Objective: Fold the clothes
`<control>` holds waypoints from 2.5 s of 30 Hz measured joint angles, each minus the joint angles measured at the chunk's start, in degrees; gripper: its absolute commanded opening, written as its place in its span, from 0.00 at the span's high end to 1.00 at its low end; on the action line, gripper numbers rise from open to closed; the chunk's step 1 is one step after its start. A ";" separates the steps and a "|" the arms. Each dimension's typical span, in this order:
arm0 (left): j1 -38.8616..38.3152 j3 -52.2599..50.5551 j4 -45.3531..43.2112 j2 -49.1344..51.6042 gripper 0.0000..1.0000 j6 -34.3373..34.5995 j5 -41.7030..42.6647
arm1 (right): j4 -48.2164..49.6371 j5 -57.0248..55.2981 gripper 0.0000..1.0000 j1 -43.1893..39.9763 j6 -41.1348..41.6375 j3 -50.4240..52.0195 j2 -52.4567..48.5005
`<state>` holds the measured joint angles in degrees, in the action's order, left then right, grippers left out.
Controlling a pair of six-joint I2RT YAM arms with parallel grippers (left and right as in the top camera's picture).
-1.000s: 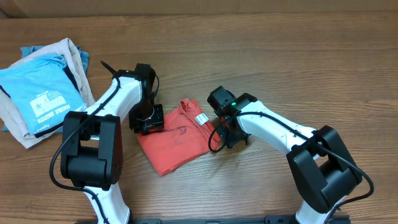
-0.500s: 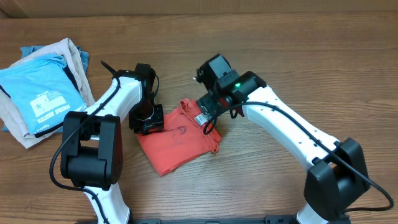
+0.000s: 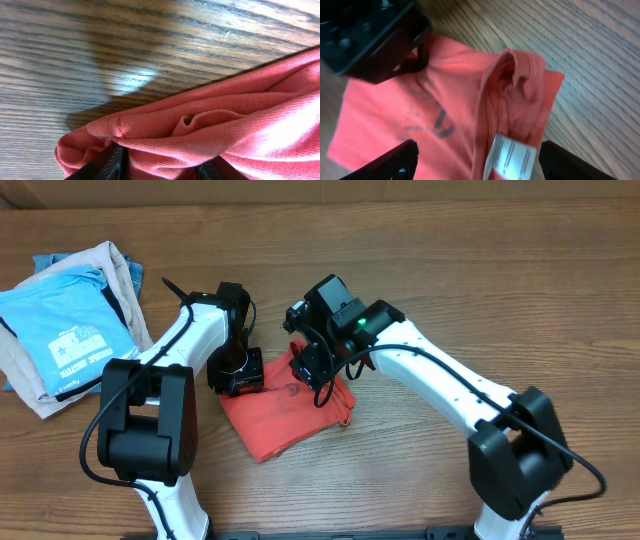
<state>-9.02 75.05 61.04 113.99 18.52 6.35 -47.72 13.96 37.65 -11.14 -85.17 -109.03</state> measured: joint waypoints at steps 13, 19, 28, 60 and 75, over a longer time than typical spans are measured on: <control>0.00 0.00 0.02 -0.02 0.52 0.00 -0.11 | 8.41 -3.48 0.96 -0.07 2.25 0.02 -5.90; 0.00 0.00 0.02 -0.02 0.52 0.00 -0.13 | 8.55 -6.12 0.96 -0.94 3.63 0.02 -5.90; 0.00 0.02 0.02 -0.02 0.52 0.00 -0.11 | 3.96 -5.81 0.96 -3.87 4.55 0.00 -8.33; 0.00 0.11 0.02 -0.02 0.51 0.00 -0.46 | -18.75 -7.98 0.61 -6.29 7.37 -3.39 4.48; 0.00 0.11 -0.02 -0.02 0.51 0.02 -0.59 | -10.84 -6.45 0.56 0.50 6.64 9.77 3.48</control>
<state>-9.02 75.16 61.01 113.97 18.55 5.76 -58.57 7.51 38.15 -4.49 -75.40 -105.56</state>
